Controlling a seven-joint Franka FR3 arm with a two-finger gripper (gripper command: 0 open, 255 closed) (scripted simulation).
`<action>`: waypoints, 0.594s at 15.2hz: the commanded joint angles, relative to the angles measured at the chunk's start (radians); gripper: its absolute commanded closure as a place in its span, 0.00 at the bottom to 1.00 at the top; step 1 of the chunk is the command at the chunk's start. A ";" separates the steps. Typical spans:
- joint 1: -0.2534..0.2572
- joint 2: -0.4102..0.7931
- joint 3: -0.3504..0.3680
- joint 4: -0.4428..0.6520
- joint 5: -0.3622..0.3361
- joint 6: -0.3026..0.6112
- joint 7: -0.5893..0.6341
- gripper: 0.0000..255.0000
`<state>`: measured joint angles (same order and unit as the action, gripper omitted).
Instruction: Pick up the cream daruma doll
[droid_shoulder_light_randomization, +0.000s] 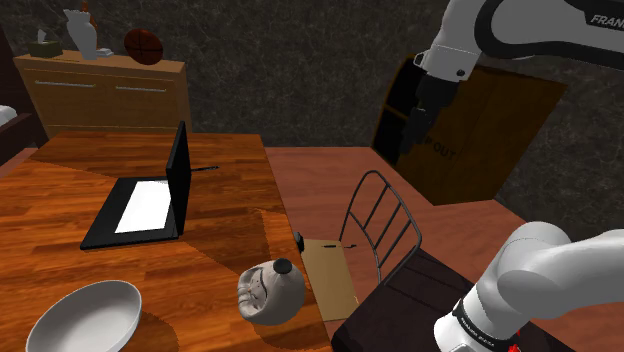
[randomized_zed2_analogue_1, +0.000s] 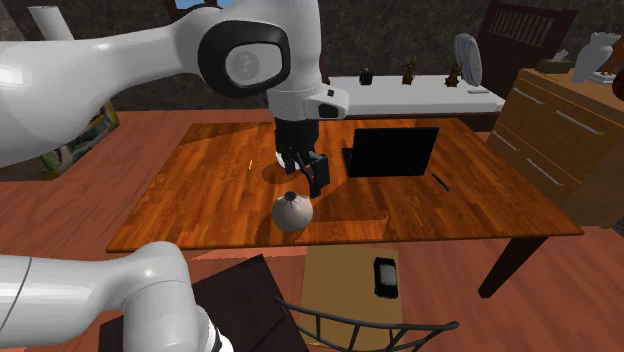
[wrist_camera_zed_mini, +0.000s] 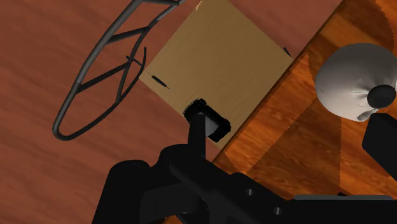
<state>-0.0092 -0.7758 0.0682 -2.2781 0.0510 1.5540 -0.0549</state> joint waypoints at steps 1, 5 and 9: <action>0.000 0.000 0.000 0.000 0.000 0.000 0.000 0.00; 0.023 0.019 0.061 -0.081 0.044 0.106 0.056 0.00; 0.047 0.061 0.125 -0.143 0.087 0.217 0.112 0.00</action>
<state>0.0296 -0.7253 0.1725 -2.4034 0.1241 1.7382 0.0373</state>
